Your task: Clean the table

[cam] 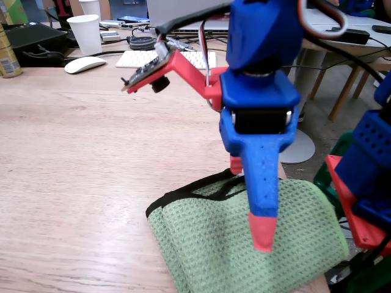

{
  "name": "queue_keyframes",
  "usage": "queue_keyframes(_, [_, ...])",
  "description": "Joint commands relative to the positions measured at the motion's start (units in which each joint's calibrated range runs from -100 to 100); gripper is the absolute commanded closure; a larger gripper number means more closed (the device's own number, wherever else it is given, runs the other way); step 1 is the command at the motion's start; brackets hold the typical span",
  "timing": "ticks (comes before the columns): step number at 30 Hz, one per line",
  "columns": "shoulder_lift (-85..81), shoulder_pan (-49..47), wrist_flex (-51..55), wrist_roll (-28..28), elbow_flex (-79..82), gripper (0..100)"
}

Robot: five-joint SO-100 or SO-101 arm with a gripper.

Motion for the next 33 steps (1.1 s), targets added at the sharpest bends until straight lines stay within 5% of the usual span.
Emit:
queue_keyframes(1, [2.02,-3.37,-1.71,0.34,-1.46,43])
queue_keyframes(10, [15.31,-6.76,-1.87,0.29,-1.55,44])
queue_keyframes(17, [17.8,-6.42,-7.05,0.29,-1.46,82])
queue_keyframes(23, [23.55,-6.59,-13.86,0.29,-2.49,99])
queue_keyframes(33, [24.49,-19.28,-10.74,0.39,-1.55,99])
